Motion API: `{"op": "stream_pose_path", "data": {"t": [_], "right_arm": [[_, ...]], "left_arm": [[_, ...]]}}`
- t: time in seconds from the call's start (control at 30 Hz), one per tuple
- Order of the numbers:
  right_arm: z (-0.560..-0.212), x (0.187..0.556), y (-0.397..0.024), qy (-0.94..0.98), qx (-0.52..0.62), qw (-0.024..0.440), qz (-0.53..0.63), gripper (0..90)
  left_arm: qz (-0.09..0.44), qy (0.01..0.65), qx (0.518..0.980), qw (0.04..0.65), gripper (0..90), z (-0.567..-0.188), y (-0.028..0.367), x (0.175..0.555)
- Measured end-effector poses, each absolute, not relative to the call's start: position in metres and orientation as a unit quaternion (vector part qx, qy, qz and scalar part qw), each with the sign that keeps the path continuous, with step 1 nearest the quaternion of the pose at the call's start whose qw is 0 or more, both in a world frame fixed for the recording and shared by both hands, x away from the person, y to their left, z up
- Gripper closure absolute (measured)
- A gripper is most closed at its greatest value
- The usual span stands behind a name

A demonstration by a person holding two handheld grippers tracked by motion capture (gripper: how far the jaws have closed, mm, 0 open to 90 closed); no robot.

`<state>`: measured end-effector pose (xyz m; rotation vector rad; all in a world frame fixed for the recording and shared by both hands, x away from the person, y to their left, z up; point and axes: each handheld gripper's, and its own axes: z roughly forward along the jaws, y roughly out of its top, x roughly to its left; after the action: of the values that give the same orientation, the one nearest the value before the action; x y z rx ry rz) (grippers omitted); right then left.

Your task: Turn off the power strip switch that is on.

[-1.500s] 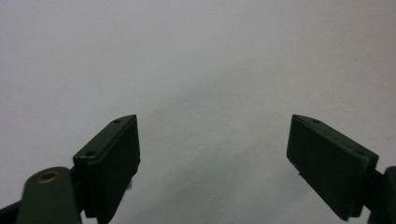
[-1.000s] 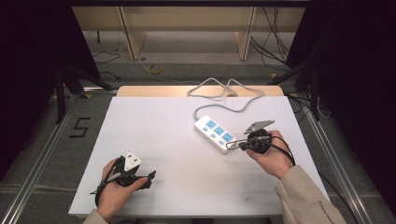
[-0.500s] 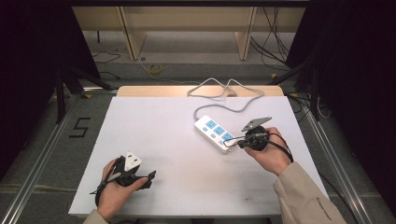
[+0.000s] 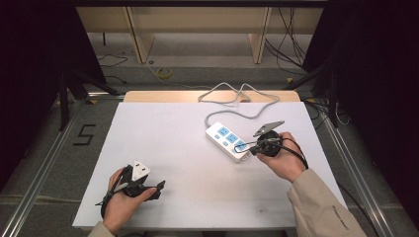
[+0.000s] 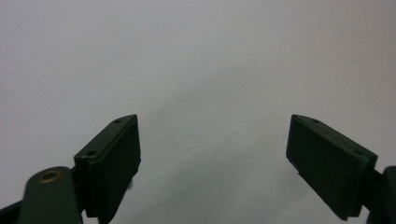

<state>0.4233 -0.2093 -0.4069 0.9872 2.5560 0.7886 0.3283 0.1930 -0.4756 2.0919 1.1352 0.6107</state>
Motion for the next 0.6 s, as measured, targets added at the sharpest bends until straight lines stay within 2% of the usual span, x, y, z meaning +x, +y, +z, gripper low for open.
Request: {"op": "stream_pose_path", "data": {"t": [0.6], "right_arm": [[-0.4003, 0.4334, -0.2014, 0.891, 0.338, 0.144, 0.267, 90.0]], "left_arm": [[0.234, 0.435, 0.801, 0.337, 17.6, -0.4758, 0.1926, 0.3287]]}}
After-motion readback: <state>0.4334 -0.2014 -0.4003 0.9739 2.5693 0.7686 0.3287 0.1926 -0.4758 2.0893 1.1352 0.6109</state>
